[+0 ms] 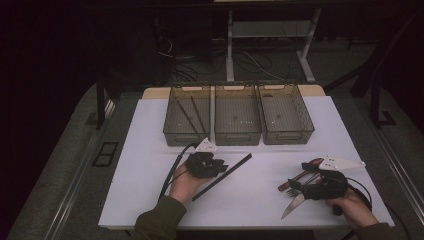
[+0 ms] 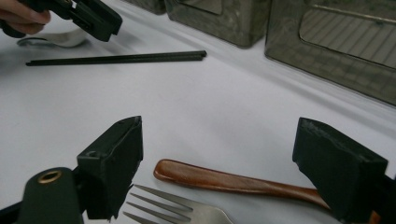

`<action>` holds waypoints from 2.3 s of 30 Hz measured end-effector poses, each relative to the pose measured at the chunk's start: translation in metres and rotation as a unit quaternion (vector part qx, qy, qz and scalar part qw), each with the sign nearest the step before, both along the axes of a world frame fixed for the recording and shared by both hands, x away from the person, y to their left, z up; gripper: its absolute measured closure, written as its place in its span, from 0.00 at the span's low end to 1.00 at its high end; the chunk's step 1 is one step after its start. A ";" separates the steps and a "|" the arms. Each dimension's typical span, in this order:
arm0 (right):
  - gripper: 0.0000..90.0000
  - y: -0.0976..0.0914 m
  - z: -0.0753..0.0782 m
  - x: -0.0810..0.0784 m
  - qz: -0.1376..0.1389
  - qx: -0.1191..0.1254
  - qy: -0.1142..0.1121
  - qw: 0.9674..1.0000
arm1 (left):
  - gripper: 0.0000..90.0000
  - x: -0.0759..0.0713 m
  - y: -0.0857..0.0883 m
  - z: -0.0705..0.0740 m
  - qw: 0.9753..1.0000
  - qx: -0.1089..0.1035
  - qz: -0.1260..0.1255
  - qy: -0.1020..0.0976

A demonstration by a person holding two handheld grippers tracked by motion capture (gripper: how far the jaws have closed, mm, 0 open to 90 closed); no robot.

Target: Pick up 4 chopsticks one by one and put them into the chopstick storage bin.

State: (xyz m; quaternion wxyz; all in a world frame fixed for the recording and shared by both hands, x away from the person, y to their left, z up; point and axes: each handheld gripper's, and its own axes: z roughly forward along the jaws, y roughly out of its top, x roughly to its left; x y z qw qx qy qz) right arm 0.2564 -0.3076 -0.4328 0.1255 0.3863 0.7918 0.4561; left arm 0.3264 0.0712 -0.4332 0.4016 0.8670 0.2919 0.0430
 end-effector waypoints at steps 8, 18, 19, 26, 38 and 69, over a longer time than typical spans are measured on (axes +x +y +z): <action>0.15 -0.005 0.002 -0.001 0.013 0.007 0.010 1.000 | 0.86 -0.002 -0.006 -0.006 1.000 0.023 -0.010 0.004; 0.15 -0.010 0.006 -0.002 0.024 0.033 0.003 0.999 | 0.90 -0.003 -0.008 -0.010 0.999 0.032 -0.009 0.006; 0.15 -0.010 0.006 -0.002 0.023 0.032 0.005 0.999 | 0.90 -0.002 -0.008 -0.010 0.999 0.031 -0.009 0.006; 0.15 -0.009 0.007 -0.002 0.020 0.017 0.006 1.000 | 0.91 -0.003 -0.009 -0.011 1.000 0.027 -0.010 0.004; 0.14 -0.007 0.006 -0.002 0.025 0.013 0.012 1.000 | 0.93 -0.004 -0.013 -0.013 0.999 0.041 -0.008 0.002; 0.14 -0.006 0.001 0.003 0.018 0.006 0.026 0.999 | 0.94 -0.009 -0.011 0.000 1.000 0.010 0.004 -0.003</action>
